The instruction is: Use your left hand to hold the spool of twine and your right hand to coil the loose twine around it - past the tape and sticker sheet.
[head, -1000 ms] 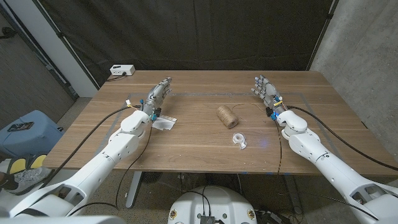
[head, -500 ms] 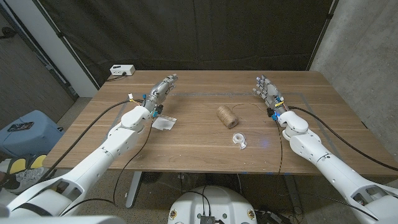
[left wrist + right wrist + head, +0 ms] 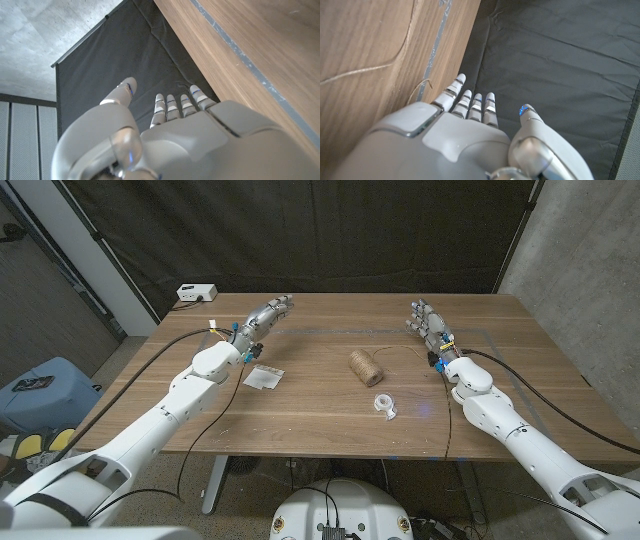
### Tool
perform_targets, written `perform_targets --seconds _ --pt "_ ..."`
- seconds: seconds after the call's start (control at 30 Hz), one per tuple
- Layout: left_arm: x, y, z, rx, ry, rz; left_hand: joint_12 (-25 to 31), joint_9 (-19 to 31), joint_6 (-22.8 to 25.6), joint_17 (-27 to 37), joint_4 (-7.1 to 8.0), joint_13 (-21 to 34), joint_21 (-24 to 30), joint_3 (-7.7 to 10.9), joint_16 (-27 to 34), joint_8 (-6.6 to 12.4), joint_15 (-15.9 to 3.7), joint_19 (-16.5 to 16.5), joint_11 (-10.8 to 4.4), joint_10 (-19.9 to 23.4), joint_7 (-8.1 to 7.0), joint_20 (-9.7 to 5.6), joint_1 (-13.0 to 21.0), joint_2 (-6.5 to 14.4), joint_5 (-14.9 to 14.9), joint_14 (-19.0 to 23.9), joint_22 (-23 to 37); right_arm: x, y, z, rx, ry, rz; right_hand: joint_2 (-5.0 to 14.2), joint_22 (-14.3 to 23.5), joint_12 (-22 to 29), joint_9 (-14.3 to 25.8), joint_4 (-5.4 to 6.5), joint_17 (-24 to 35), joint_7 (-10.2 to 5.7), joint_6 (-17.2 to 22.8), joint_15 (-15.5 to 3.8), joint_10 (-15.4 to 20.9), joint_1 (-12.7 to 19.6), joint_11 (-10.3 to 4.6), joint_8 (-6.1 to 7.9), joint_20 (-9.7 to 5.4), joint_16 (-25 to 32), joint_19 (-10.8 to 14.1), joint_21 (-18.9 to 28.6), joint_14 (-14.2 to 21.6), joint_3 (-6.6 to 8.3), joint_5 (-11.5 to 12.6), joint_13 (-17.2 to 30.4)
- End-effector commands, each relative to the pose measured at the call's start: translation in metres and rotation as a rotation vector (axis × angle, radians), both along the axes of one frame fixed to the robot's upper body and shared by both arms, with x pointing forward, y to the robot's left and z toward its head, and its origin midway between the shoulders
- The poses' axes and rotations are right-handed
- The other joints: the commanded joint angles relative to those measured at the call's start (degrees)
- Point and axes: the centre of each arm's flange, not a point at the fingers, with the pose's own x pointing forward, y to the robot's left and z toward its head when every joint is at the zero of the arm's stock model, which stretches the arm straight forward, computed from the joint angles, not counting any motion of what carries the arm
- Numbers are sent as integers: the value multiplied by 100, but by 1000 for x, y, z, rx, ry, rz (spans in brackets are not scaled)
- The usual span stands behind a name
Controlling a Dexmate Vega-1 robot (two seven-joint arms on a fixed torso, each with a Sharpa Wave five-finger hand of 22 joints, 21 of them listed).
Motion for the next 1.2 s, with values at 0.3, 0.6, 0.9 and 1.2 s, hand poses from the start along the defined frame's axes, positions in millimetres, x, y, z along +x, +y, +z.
perform_targets --seconds 0.3,0.6,0.9,1.2 --pt "-1 -18 36 275 -105 -51 24 25 -100 38 -132 -23 -33 7 74 -64 -7 248 75 34 32 24 266 -157 161 218 52 8 0 10 -2 -21 -16 5 14 4 18 -9 9 -16 64 -170 24 58 17 29 -90 -13 23 14 21 64 31 19" --pt "-2 -26 53 387 -152 -71 29 33 -4 48 -158 -16 -87 46 53 -14 7 239 104 18 163 21 405 -180 234 182 55 11 -2 11 -1 -20 -19 0 14 -2 19 -9 6 -13 57 -151 5 54 59 22 -88 -11 19 12 27 76 27 19" --pt "-4 -32 58 458 -173 -84 21 45 -77 60 -166 6 -134 91 41 -35 25 226 74 -50 154 41 532 -188 305 136 58 13 -5 13 -3 -23 -26 -3 14 -4 19 -9 3 -22 56 -150 -2 51 46 19 -85 -14 17 11 20 85 24 19" --pt "-7 -39 65 552 -187 -115 -8 62 -379 80 -164 63 -251 135 7 -92 103 117 149 -264 206 125 727 -296 424 -65 72 15 -9 16 -5 -23 -31 -9 14 -16 20 -8 1 -16 24 -140 -40 46 88 5 -76 -17 5 7 13 95 20 20"
